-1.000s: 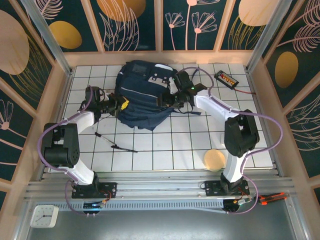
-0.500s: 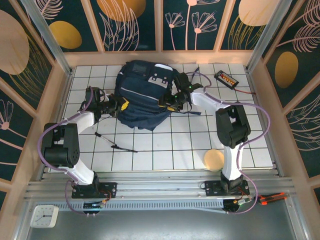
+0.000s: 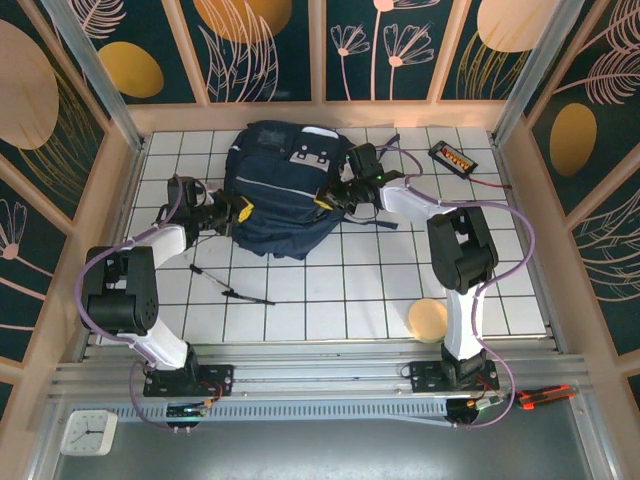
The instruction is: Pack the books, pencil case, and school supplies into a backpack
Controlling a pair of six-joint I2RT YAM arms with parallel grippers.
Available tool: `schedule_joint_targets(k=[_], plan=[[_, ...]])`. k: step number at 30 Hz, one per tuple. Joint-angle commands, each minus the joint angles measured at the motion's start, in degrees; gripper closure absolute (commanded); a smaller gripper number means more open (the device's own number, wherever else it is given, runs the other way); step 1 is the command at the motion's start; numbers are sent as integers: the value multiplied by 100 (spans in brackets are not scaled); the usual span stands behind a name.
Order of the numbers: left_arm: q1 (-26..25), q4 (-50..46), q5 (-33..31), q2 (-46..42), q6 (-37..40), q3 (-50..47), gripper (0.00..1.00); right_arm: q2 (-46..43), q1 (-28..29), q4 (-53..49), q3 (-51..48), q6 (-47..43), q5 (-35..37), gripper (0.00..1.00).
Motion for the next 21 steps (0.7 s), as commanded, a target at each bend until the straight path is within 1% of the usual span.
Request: schedule_joint_targets(k=[1,4,5,6,7,8,9,14,18,21], plan=[[-50,87,221,-156,201,-26,100,-273,112,930,-4,400,-234,100],[-50,-163,220,-151,478,147,100,-354,138,893,72,587,-132,100],[-50,-234,205,-184,565,202,95,-400,159,899,96,654,-88,100],[-50,-300,164,-234,636,246,82,-439,174,904,123,722,-42,100],[-50,-367,126,-303,696,291,62,-478,183,904,152,789,11,100],[-50,-440,98,-382,749,323,20,-513,192,927,200,863,47,100],[-50,-458,98,-445,784,339,1,-545,199,926,235,933,82,100],[-50,-496,84,-799,757,313,1,-643,218,917,499,1242,156,100],[-130,-30,223,-862,342,151,1,-693,244,961,620,1485,130,100],[-309,279,247,-802,102,95,1,-693,271,977,722,1622,130,100]])
